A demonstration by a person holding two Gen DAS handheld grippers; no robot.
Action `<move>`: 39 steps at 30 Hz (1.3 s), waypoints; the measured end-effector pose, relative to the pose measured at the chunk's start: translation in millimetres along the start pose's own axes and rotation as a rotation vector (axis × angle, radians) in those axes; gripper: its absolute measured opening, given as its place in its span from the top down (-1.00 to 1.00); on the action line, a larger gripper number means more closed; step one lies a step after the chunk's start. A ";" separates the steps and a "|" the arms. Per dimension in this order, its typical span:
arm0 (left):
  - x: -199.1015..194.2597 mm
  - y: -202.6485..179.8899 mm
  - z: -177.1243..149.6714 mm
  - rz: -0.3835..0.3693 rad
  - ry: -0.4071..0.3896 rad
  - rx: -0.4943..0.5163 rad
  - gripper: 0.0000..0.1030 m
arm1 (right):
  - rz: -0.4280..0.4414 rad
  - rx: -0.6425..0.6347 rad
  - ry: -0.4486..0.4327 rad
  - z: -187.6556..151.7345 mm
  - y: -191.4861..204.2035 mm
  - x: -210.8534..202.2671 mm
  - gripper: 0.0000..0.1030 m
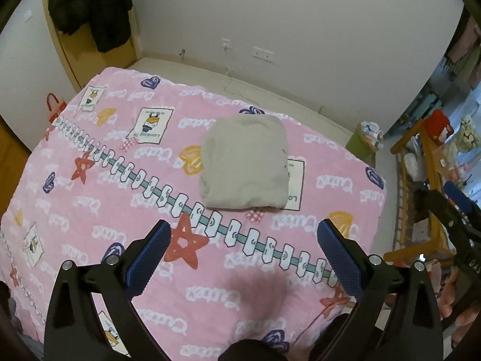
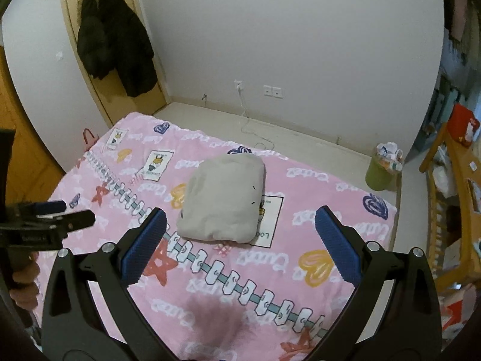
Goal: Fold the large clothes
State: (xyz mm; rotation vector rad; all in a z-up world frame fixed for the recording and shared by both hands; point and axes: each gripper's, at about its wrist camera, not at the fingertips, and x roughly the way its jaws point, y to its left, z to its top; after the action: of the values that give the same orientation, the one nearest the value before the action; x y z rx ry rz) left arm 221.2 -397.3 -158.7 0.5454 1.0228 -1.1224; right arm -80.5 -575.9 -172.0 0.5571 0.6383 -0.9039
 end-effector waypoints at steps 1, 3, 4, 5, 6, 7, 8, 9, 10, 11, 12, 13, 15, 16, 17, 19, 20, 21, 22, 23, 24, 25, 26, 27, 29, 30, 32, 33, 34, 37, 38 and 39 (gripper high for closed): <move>-1.8 -0.1 -0.8 -0.004 -0.002 -0.003 -0.84 | 0.002 0.006 -0.004 1.0 -0.5 1.3 -0.88; -5.2 -0.1 -2.3 -0.003 -0.015 -0.002 -0.84 | 0.007 0.011 -0.011 1.0 0.2 0.0 -0.88; -5.7 -0.1 -2.9 -0.006 -0.017 0.000 -0.84 | 0.007 0.011 -0.013 0.9 0.6 -0.8 -0.88; -5.8 -0.4 -3.4 -0.006 -0.019 0.004 -0.84 | 0.004 0.009 -0.015 0.0 1.6 -1.0 -0.88; -6.2 -1.3 -4.0 -0.005 -0.023 0.010 -0.84 | 0.003 0.008 -0.016 -0.5 1.7 -1.3 -0.88; -5.9 -2.3 -4.9 -0.004 -0.029 0.019 -0.84 | 0.002 0.007 -0.018 -0.9 2.2 -1.1 -0.88; -5.1 -3.2 -5.7 -0.010 -0.034 0.028 -0.84 | -0.004 0.007 -0.021 -2.6 1.9 -0.9 -0.88; -4.4 -3.5 -5.8 -0.014 -0.040 0.034 -0.84 | -0.003 0.005 -0.016 -0.7 3.5 1.1 -0.88; -2.6 -3.8 -6.5 -0.019 -0.042 0.037 -0.84 | 0.001 0.000 -0.010 -0.3 4.1 3.3 -0.88; 0.5 -3.8 -6.8 -0.025 -0.033 0.035 -0.84 | -0.002 -0.003 -0.005 0.6 4.3 5.1 -0.88; 3.2 -3.7 -6.6 -0.030 -0.023 0.029 -0.83 | -0.004 -0.004 -0.004 1.3 3.9 6.5 -0.88; 5.9 -3.0 -7.0 -0.036 -0.012 0.021 -0.81 | -0.008 0.001 -0.002 1.3 3.2 6.8 -0.88; 10.8 -2.0 -7.6 -0.049 0.007 0.005 -0.81 | -0.012 0.021 0.004 1.0 0.0 6.8 -0.88; 13.0 -2.0 -7.7 -0.051 0.017 0.000 -0.81 | -0.019 0.037 0.009 1.0 -1.5 7.0 -0.88; 14.4 -2.5 -7.7 -0.055 0.024 0.000 -0.81 | -0.027 0.045 0.015 1.2 -2.2 8.0 -0.88; 14.8 -3.1 -6.9 -0.051 0.023 0.001 -0.81 | -0.038 0.053 0.028 -0.7 -4.0 9.4 -0.88; 15.0 -3.6 -6.3 -0.048 0.021 0.004 -0.81 | -0.051 0.057 0.032 -1.7 -4.6 9.9 -0.88; 15.4 -3.5 -5.9 -0.042 0.019 0.005 -0.81 | -0.072 0.056 0.038 -2.1 -4.7 10.7 -0.88; 15.9 -3.4 -5.2 -0.036 0.020 0.006 -0.81 | -0.086 0.055 0.040 -2.7 -4.7 11.2 -0.88; 16.4 -3.1 -5.2 -0.035 0.021 0.008 -0.81 | -0.097 0.057 0.041 -2.7 -5.5 11.1 -0.88; 16.8 -2.0 -4.6 -0.036 0.021 0.005 -0.81 | -0.100 0.061 0.041 -2.5 -6.6 10.6 -0.88; 17.2 -1.0 -4.2 -0.038 0.024 0.002 -0.81 | -0.103 0.062 0.044 -2.3 -7.6 10.4 -0.88; 17.1 -0.7 -4.0 -0.041 0.027 0.003 -0.81 | -0.107 0.063 0.046 -3.5 -9.5 9.5 -0.88; 17.3 0.5 -2.9 -0.041 0.027 -0.003 -0.81 | -0.107 0.064 0.047 -1.8 -10.2 10.5 -0.88; 16.8 2.8 -1.6 -0.043 0.022 -0.010 -0.81 | -0.110 0.068 0.052 0.4 -12.7 11.5 -0.88; 16.8 4.8 -0.2 -0.042 0.023 -0.013 -0.81 | -0.107 0.072 0.055 1.5 -14.0 11.9 -0.88; 16.5 6.4 0.3 -0.041 0.021 -0.016 -0.81 | -0.108 0.077 0.061 2.7 -15.6 12.6 -0.88; 16.9 7.1 0.4 -0.046 0.026 -0.019 -0.81 | -0.105 0.081 0.064 3.1 -16.7 12.6 -0.88; 16.9 8.0 1.0 -0.052 0.028 -0.021 -0.81 | -0.106 0.083 0.067 3.9 -17.4 13.3 -0.88; 16.5 8.6 0.3 -0.053 0.027 -0.022 -0.81 | -0.111 0.088 0.070 2.5 -19.4 12.4 -0.88; 16.8 9.0 0.8 -0.055 0.028 -0.023 -0.81 | -0.111 0.086 0.072 3.2 -18.8 13.4 -0.88; 17.4 9.1 0.5 -0.056 0.033 -0.025 -0.81 | -0.113 0.086 0.074 3.4 -17.8 13.9 -0.88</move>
State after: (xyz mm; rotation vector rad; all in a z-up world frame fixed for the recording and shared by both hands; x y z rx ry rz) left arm 231.1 -402.5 -174.8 0.5189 1.0850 -1.1517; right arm -88.3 -594.6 -182.6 0.6387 0.7052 -1.0244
